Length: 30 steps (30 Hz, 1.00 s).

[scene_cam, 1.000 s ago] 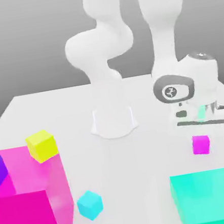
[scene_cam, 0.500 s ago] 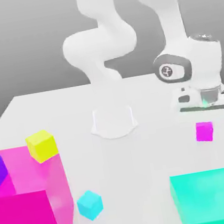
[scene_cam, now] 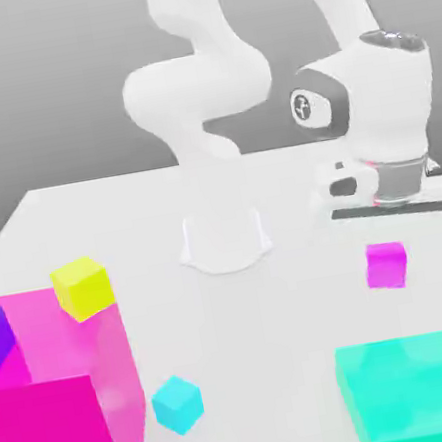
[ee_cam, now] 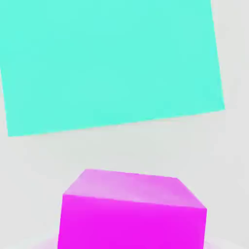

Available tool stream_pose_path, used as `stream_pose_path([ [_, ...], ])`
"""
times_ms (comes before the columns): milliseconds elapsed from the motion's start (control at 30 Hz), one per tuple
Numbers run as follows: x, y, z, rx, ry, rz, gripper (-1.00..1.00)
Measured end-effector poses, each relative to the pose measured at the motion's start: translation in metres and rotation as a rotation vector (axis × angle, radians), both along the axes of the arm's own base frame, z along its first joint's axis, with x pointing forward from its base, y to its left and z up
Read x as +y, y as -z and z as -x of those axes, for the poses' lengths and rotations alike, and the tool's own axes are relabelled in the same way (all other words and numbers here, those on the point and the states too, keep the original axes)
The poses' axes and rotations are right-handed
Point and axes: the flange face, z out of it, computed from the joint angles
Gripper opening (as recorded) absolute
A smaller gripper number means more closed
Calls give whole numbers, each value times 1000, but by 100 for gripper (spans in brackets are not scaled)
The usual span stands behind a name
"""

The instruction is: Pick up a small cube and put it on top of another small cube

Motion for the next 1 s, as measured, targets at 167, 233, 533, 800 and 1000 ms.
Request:
stream_pose_path([
  [167,-64,-44,-46,1,-52,9,-100],
  [233,-94,-62,-60,3,-71,9,-100],
  [533,-248,-146,-78,18,-152,-11,-100],
  [800,-340,-140,-56,26,-192,-42,-100],
  [1000,-341,-129,-55,26,-192,-43,100],
])
